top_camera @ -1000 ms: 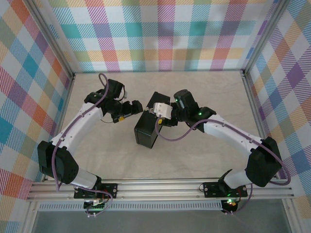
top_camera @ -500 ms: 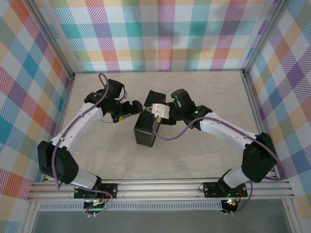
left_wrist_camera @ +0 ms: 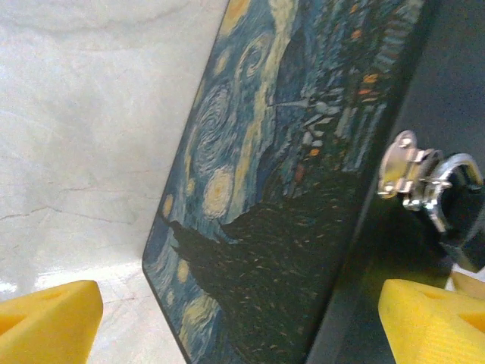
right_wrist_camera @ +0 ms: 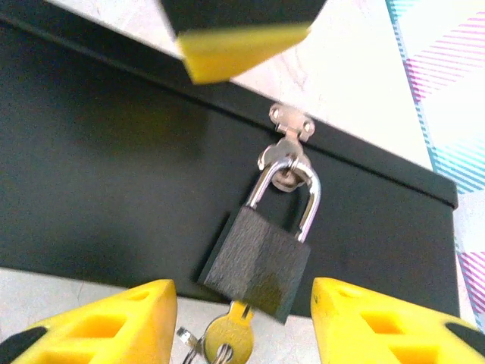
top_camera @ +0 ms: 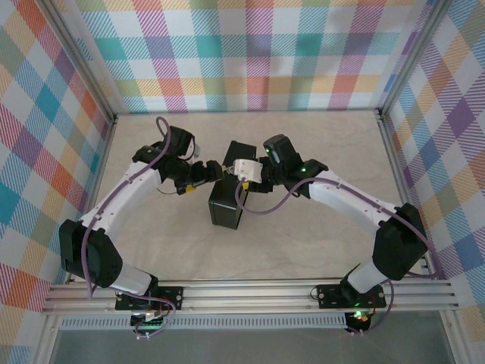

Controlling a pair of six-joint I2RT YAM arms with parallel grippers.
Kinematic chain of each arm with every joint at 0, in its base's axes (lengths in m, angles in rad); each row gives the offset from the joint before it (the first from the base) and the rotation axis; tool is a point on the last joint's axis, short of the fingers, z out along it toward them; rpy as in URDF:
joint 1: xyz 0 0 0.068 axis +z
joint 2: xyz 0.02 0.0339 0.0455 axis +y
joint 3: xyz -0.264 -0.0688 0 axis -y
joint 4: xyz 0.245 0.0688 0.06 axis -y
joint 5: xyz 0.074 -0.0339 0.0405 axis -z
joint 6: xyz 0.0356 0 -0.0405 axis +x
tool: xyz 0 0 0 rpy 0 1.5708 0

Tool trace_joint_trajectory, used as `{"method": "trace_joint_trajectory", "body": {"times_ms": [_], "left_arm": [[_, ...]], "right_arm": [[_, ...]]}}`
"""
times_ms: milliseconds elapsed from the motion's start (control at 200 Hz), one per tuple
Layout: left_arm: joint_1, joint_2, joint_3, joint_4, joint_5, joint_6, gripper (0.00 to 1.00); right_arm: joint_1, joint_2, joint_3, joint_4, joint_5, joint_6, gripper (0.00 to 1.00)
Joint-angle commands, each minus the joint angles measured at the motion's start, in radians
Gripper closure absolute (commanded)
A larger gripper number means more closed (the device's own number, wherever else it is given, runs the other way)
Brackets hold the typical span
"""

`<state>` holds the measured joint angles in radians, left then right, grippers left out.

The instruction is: Unlock the padlock with the key

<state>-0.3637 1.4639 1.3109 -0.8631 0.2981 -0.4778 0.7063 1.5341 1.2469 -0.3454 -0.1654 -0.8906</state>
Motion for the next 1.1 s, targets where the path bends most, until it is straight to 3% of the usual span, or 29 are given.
{"method": "trace_joint_trajectory", "body": {"times_ms": [0,550,830,1095], "left_arm": [[0.008,-0.026,-0.019,-0.013,0.015,0.018,0.07],[0.008,-0.037,-0.028,-0.017,0.012,0.030,0.07],[0.008,-0.041,-0.032,-0.027,0.007,0.044,0.07],[0.009,-0.038,-0.034,-0.027,0.006,0.050,0.07]], "right_arm": [[-0.007,0.009,0.056,-0.046,-0.078,0.028,0.49],[-0.014,0.137,0.173,-0.161,-0.061,0.050,0.45],[-0.049,0.225,0.278,-0.282,-0.016,0.134,0.59],[-0.070,0.251,0.339,-0.319,-0.046,0.227,0.62]]}}
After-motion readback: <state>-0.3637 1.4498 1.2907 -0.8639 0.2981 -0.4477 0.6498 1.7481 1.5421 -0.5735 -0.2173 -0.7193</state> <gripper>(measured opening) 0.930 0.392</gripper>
